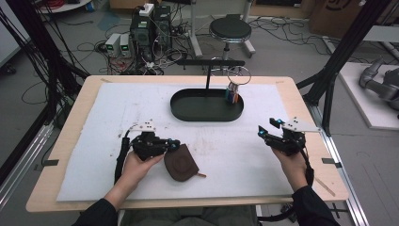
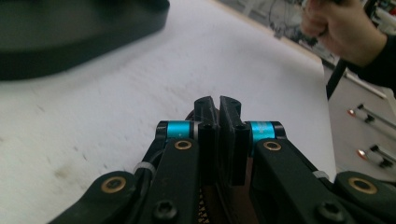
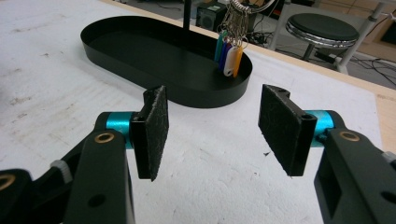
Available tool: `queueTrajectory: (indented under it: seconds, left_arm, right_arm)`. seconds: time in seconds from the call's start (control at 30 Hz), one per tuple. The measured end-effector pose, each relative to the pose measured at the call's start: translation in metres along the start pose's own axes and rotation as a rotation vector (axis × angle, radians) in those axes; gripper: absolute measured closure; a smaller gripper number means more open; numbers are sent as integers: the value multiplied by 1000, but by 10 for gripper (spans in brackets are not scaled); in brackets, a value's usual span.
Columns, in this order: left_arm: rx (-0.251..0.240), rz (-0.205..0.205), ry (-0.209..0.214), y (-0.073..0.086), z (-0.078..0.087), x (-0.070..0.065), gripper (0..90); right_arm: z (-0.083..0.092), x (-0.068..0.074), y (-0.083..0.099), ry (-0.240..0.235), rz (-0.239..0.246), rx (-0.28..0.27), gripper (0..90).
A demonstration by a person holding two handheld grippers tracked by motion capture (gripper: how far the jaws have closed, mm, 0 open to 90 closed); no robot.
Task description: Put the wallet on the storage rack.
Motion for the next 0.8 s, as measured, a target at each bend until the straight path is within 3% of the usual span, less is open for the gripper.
queueTrajectory:
  seconds: [0.17,0.37,0.6,0.7,0.8]
  left_arm:
    - [-94,-92,-28,-14,10,-8,865]
    - [-145,-145,-28,-25,16,-16,869]
    - [-181,-183,-34,-35,21,-21,870]
    - [-197,-198,-26,-40,23,-25,870]
    - [-226,-210,-19,-46,24,-30,870]
  right_arm:
    - [2,6,-6,-29,-19,-22,444]
    - [-1,28,-14,-122,-10,-38,437]
    - [-5,58,-19,-288,-2,-34,415]
    - [-7,76,-19,-382,21,-18,401]
    - [-9,91,-20,-439,54,-20,391]
Point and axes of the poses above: each handheld gripper's, and its own axes: z roughly backward along the jaws, y roughly out of its underside, x roughly to its left, the point moved 6 cm from there along -z, roughly forward along the jaws, and after that the axes turned 11 degrees about y, right-handed, at the moved point
